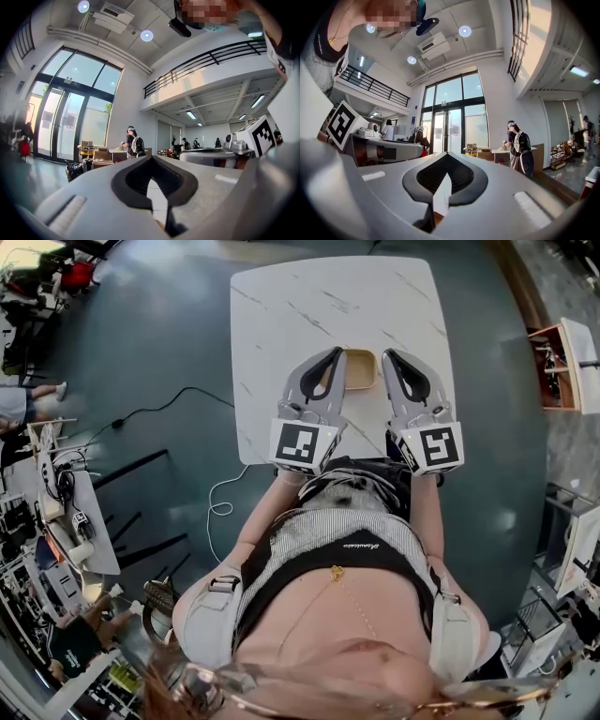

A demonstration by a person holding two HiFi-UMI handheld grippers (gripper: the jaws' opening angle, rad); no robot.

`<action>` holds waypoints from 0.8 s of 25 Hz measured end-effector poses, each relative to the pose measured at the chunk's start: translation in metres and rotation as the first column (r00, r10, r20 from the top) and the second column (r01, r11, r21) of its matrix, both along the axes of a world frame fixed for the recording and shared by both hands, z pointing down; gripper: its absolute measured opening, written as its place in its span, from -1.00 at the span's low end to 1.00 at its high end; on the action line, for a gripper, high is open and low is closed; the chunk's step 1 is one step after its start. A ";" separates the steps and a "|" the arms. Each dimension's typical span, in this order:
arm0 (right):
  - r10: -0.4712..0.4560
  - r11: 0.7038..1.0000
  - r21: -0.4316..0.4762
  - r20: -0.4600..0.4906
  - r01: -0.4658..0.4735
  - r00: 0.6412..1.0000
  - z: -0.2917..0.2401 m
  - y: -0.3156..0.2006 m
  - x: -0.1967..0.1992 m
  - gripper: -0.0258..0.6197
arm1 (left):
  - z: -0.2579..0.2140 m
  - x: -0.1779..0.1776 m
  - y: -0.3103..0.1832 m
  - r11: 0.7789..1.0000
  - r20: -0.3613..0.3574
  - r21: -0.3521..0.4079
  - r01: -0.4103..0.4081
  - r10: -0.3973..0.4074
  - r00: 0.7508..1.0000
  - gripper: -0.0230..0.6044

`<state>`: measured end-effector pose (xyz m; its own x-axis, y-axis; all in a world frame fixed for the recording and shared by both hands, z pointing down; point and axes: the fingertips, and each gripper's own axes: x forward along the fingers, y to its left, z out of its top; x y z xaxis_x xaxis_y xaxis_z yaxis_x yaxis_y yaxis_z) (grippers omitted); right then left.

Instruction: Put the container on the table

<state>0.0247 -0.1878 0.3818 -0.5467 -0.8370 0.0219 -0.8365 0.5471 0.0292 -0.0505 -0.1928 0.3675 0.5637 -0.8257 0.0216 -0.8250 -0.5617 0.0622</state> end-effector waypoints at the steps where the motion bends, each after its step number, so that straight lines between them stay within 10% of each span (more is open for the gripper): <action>1: 0.000 1.000 -0.003 -0.001 0.000 1.000 0.000 0.000 0.000 -0.84 | 0.000 0.000 0.000 1.000 0.000 0.003 -0.002 0.002 1.000 -0.93; 20: -0.011 1.000 -0.006 -0.020 0.011 1.000 0.000 0.000 0.000 -0.84 | 0.001 0.004 -0.001 1.000 0.002 0.023 -0.016 0.016 1.000 -0.93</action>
<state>0.0243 -0.1881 0.3818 -0.5551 -0.8309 0.0377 -0.8298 0.5564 0.0430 -0.0470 -0.1941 0.3686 0.5768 -0.8169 0.0033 -0.8161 -0.5760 0.0477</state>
